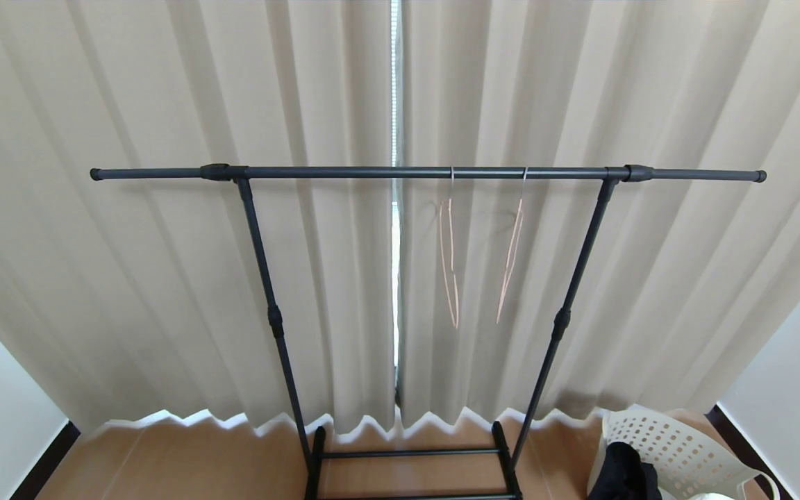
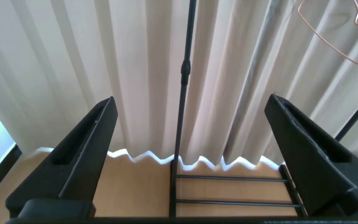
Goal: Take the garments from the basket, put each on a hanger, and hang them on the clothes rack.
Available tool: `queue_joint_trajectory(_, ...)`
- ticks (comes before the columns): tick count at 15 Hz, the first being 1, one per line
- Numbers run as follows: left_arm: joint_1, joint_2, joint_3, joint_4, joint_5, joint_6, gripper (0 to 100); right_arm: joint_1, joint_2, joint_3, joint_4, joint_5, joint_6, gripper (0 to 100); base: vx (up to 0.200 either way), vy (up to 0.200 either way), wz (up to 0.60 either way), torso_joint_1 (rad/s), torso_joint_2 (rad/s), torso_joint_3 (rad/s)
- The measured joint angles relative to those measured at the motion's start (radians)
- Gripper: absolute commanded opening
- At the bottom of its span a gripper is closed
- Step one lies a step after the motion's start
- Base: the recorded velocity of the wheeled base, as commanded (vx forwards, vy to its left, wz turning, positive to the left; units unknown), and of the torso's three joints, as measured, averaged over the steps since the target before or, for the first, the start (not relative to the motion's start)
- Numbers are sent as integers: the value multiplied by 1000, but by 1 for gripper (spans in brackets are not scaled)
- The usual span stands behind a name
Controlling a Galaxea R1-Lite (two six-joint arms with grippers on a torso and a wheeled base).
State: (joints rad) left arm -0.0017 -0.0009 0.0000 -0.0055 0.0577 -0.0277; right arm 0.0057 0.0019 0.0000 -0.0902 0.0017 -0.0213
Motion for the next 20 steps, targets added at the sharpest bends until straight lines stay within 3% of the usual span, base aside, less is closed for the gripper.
queue_joint_trajectory(14, 0, 0, 0, 0, 16, -1, 100, 0, 0, 0, 1, 3, -3, 100, 0, 0, 0, 0, 0, 0)
queue_joint_trajectory(20, 0, 0, 0, 2, -20, 14, 100, 0, 0, 0, 6, 5, -7, 100, 0, 0, 0, 0, 0, 0)
